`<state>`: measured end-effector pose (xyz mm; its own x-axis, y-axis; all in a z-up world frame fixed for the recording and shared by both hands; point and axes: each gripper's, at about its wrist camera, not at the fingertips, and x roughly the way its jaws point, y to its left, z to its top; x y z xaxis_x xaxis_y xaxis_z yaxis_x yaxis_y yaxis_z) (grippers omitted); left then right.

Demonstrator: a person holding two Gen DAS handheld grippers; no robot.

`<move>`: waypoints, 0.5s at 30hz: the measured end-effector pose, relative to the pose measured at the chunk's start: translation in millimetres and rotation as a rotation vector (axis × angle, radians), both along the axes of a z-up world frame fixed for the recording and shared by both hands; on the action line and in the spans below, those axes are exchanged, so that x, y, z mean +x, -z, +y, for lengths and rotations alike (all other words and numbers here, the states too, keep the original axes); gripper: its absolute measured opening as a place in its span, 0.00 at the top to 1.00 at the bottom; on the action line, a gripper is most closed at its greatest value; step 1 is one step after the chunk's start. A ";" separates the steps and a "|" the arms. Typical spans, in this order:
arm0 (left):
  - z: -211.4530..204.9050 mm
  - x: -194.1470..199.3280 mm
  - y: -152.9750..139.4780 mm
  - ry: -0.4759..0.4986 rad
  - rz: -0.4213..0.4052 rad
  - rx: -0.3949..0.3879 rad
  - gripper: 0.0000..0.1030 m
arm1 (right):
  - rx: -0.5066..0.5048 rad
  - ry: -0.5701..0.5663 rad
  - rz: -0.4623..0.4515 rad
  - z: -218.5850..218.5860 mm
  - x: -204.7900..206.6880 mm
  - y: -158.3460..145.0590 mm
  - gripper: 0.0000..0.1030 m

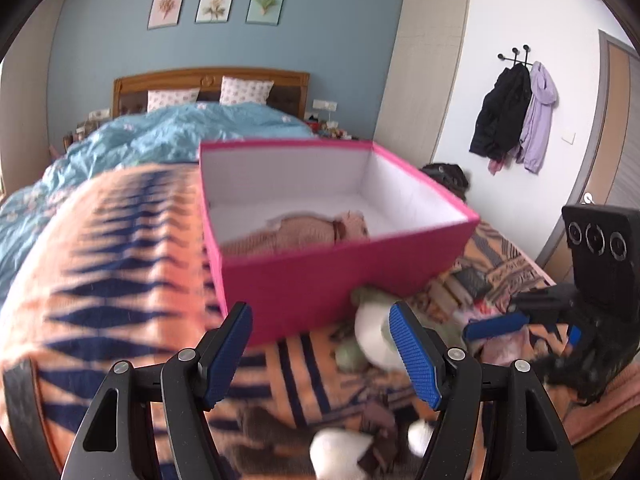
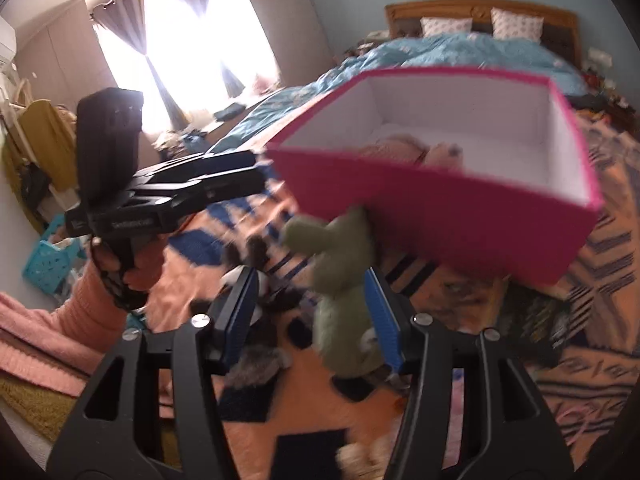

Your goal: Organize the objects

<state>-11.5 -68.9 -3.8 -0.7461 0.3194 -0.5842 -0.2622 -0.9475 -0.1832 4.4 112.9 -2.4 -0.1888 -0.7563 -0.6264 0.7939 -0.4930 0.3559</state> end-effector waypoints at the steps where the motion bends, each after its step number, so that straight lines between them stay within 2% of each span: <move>1: -2.7 4.7 2.9 -0.010 -0.002 -0.004 0.30 | 0.013 -0.032 -0.012 -6.0 5.7 5.7 0.45; 6: -14.4 18.1 11.6 -0.035 -0.021 0.017 0.30 | 0.074 -0.142 -0.055 -32.7 28.7 32.7 0.45; 12: -20.8 23.4 24.6 -0.062 -0.054 0.022 0.30 | 0.088 -0.137 -0.105 -42.7 30.7 51.1 0.44; 13: -21.7 23.5 26.2 -0.061 -0.059 0.028 0.30 | 0.091 -0.145 -0.101 -42.3 31.0 50.2 0.45; 14: -22.8 23.5 27.3 -0.059 -0.063 0.033 0.30 | 0.085 -0.152 -0.098 -40.4 31.1 46.8 0.54; 15: -23.0 24.0 28.2 -0.057 -0.065 0.036 0.30 | 0.082 -0.151 -0.093 -37.6 29.9 43.5 0.55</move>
